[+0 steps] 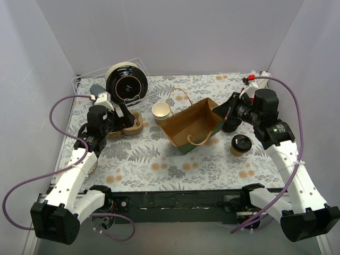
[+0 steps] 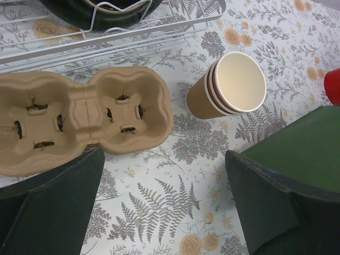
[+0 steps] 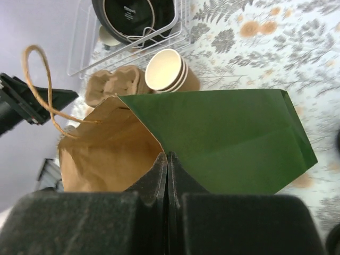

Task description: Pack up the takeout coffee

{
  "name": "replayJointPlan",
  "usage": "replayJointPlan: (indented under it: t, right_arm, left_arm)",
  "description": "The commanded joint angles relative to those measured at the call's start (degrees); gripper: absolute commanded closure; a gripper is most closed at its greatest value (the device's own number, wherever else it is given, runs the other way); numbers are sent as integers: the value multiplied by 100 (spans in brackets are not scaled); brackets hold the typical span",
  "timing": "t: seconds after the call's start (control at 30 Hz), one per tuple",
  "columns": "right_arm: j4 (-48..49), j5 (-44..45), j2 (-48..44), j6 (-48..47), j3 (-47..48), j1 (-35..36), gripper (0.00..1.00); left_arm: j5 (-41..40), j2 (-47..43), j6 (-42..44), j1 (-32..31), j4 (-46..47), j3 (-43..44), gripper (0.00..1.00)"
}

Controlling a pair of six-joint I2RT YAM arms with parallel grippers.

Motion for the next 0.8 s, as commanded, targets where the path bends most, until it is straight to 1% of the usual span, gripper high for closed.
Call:
replayJointPlan:
  t: [0.0,0.03,0.07,0.13,0.17,0.27,0.33,0.37,0.47,0.5,0.53,0.57,0.63,0.73,0.77]
  right_arm:
    - [1221,-280,-398,1369,-843,16,99]
    - [1311,-236,-442,1675,-966,33,99]
    - [1417,-236,-477,1843,-1202,51,99]
    - [1602,-183,-513,2142,-1336,95,99]
    - [1602,-166,-513,2222,-1424,104,99]
    - [1690,-130,-513,2381,-1556,156,99]
    - [1472,-78,-478,2329,-1530,174,99]
    - [1340,-8,-469,2276,-1504,191,91]
    - [1207,414,-600,2389,-1556,227,90]
    - [1215,502,-705,2442,-1617,235,86]
    - [1207,668,-750,2495,-1627,244,81]
    - [1163,730,-768,2530,-1627,236,73]
    - [1137,879,-803,2627,-1601,236,72]
    - [1189,924,-794,2706,-1557,236,65]
    - [1189,933,-759,2698,-1539,236,61]
  left_arm:
    - [-114,-64,11,24,-18,-27,2]
    - [-114,-64,11,24,-18,-27,2]
    - [-114,-64,2,24,-18,-36,2]
    - [-123,-64,11,32,-18,-36,2]
    - [-280,-64,11,24,-27,-27,2]
    - [-308,-73,2,32,-27,-18,2]
    - [-343,-82,11,41,-27,-27,2]
    - [-352,-73,11,33,-27,-36,2]
    - [-352,-47,11,41,-35,-27,2]
    - [-343,-29,2,50,-35,-18,2]
    - [-334,-20,2,41,-35,-18,2]
    - [-378,32,-7,50,-35,-18,2]
    - [-448,111,-33,41,-105,43,2]
    - [-650,305,-60,41,-299,192,2]
    - [-685,331,-68,50,-317,193,2]
